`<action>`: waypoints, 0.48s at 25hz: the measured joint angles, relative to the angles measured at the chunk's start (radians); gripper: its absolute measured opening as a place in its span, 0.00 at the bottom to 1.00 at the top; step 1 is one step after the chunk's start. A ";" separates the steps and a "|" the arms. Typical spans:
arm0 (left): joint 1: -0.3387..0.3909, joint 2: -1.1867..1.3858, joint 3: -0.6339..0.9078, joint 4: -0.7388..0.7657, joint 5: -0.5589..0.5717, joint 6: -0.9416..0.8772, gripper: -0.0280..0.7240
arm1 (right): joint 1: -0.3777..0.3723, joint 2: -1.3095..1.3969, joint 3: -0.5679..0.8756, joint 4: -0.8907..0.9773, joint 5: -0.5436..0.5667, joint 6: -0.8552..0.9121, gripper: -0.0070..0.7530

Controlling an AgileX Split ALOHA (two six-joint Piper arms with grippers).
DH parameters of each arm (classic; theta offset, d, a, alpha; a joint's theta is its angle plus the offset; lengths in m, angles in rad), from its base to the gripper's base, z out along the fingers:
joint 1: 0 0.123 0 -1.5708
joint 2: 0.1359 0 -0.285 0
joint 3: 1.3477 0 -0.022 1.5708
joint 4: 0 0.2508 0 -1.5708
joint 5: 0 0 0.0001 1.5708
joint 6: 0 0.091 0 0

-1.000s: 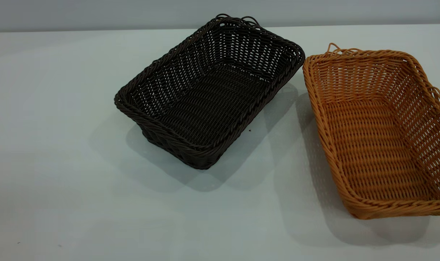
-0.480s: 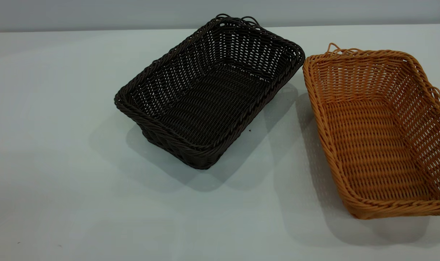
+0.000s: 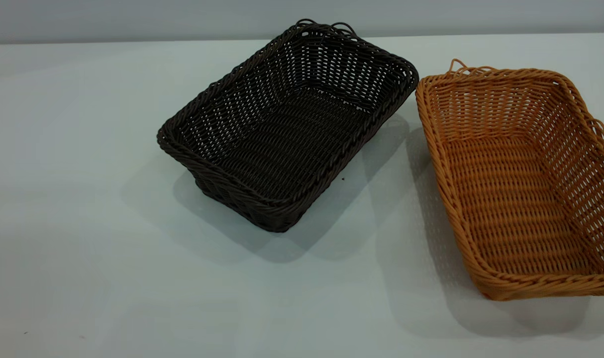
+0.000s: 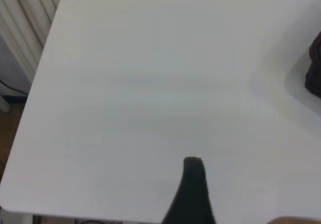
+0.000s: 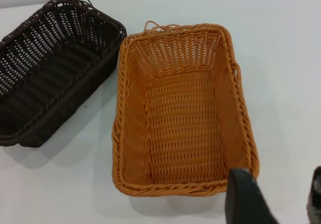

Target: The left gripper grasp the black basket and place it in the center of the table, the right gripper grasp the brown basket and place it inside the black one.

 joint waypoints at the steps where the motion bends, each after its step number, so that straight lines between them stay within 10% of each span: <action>1: 0.000 0.044 -0.018 0.000 -0.026 0.001 0.81 | 0.000 0.000 0.000 0.002 -0.002 0.000 0.39; 12: 0.000 0.698 -0.175 -0.038 -0.471 0.051 0.81 | 0.000 0.046 0.000 0.007 -0.013 0.072 0.84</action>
